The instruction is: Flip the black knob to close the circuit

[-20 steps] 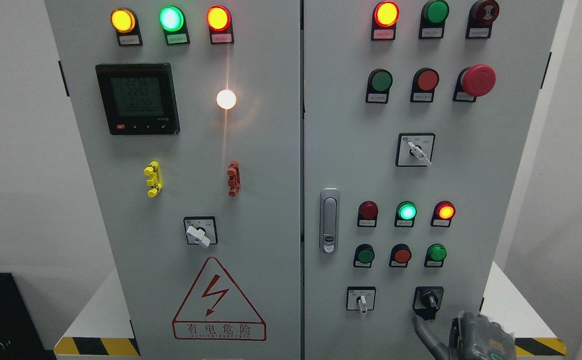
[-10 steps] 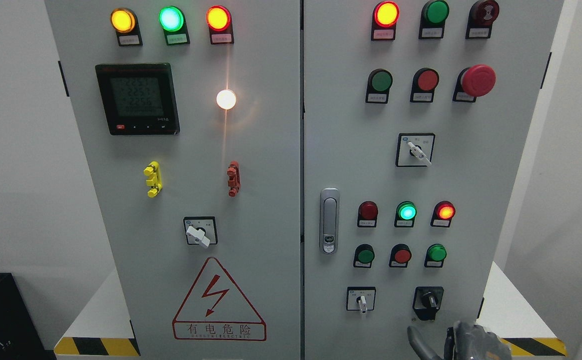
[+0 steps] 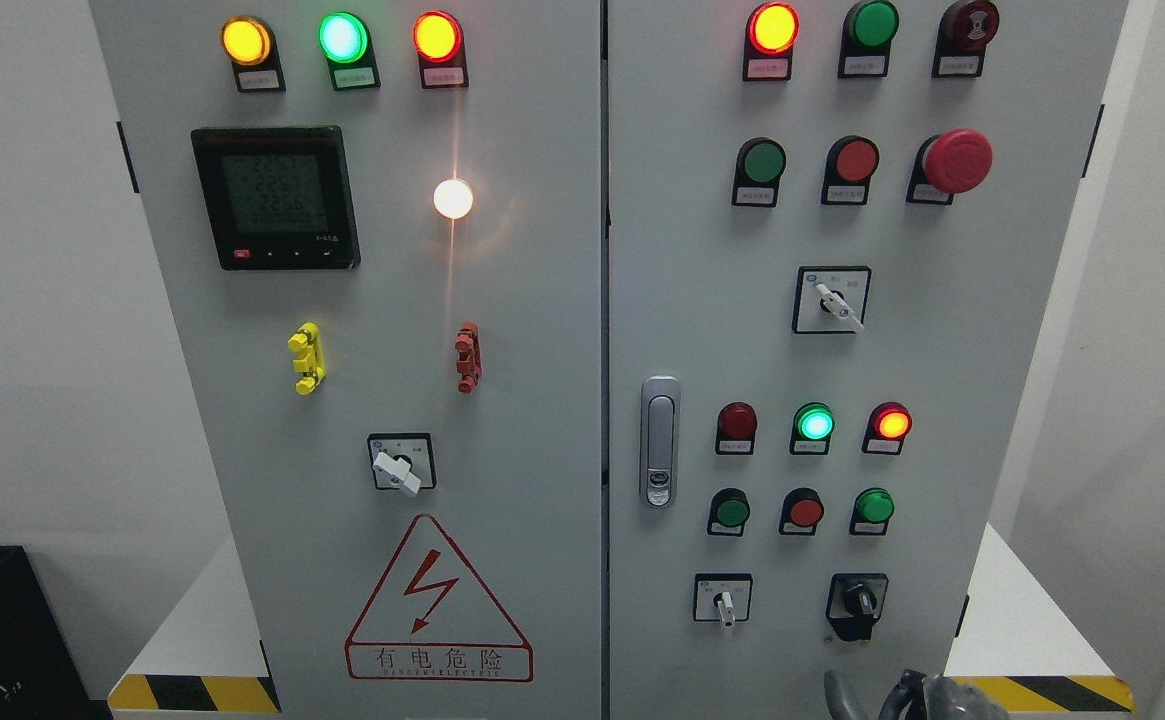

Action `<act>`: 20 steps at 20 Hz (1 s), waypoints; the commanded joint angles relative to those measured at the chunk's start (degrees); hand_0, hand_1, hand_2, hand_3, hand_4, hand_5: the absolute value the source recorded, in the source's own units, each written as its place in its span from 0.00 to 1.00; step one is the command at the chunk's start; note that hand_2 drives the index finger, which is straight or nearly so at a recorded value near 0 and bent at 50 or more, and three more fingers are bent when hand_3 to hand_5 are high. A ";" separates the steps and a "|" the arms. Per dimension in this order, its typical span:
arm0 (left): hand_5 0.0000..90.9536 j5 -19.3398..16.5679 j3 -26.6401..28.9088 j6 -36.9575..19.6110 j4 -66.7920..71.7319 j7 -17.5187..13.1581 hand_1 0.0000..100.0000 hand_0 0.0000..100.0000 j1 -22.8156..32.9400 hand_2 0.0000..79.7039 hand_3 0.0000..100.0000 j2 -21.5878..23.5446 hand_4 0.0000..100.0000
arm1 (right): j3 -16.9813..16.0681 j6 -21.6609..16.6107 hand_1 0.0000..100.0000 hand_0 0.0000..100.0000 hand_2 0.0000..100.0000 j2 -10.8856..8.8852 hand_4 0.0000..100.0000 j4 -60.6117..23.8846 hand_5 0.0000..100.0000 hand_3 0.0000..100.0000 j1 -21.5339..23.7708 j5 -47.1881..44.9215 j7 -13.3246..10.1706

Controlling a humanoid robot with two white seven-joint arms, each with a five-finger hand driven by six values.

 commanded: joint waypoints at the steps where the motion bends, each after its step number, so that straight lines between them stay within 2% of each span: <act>1: 0.00 0.00 0.00 -0.02 -1.32 -0.02 0.56 0.12 1.23 0.00 0.00 -0.01 0.00 | 1.98 -6.23 0.00 0.00 0.44 -0.01 0.71 -5.18 0.63 0.76 7.60 -17.49 -3.19; 3: 0.00 0.00 0.00 -0.02 -1.32 -0.02 0.56 0.12 1.23 0.00 0.00 -0.01 0.00 | 1.89 -8.35 0.00 0.00 0.38 -0.10 0.65 -5.27 0.57 0.70 9.63 -24.25 -3.89; 5: 0.00 0.00 0.00 -0.02 -1.32 -0.02 0.56 0.12 1.23 0.00 0.00 -0.01 0.00 | 1.89 -10.02 0.00 0.00 0.28 -0.19 0.51 -5.27 0.48 0.52 11.21 -31.28 -5.30; 6: 0.00 0.00 0.00 -0.02 -1.32 -0.02 0.56 0.12 1.23 0.00 0.00 -0.01 0.00 | 1.81 -10.73 0.00 0.00 0.27 -0.27 0.49 -5.18 0.47 0.49 12.00 -34.44 -5.48; 8: 0.00 0.00 0.00 -0.02 -1.32 -0.02 0.56 0.12 1.23 0.00 0.00 -0.01 0.00 | 1.46 -11.09 0.00 0.00 0.19 -0.45 0.33 -5.00 0.35 0.33 13.24 -40.77 -5.30; 9: 0.00 0.00 0.00 -0.02 -1.32 -0.02 0.56 0.12 1.23 0.00 0.00 -0.01 0.00 | 1.37 -11.09 0.00 0.00 0.18 -0.36 0.32 -4.65 0.34 0.31 13.33 -43.94 -5.22; 11: 0.00 0.00 0.00 -0.02 -1.32 -0.02 0.56 0.12 1.23 0.00 0.00 -0.01 0.00 | 1.19 -11.17 0.00 0.00 0.10 -0.36 0.21 -3.69 0.22 0.21 13.33 -49.57 -5.04; 13: 0.00 0.00 0.00 -0.02 -1.32 -0.02 0.56 0.12 1.23 0.00 0.00 0.08 0.00 | 0.66 -12.48 0.00 0.00 0.07 -0.45 0.18 -2.63 0.16 0.17 13.33 -53.10 -4.52; 14: 0.00 0.00 0.00 -0.02 -1.32 -0.02 0.56 0.12 1.23 0.00 0.00 0.08 0.00 | 0.40 -14.32 0.00 0.00 0.02 -0.36 0.14 -1.76 0.11 0.13 13.33 -54.15 -4.08; 17: 0.00 0.00 0.00 -0.02 -1.32 -0.02 0.56 0.12 1.23 0.00 0.00 -0.01 0.00 | 0.40 -19.16 0.00 0.00 0.00 -0.36 0.06 0.71 0.03 0.08 13.33 -55.74 -2.67; 20: 0.00 0.00 0.00 -0.02 -1.32 -0.02 0.56 0.12 1.23 0.00 0.00 -0.01 0.00 | 0.31 -22.85 0.00 0.00 0.00 -0.36 0.04 3.16 0.00 0.05 13.24 -56.19 -2.58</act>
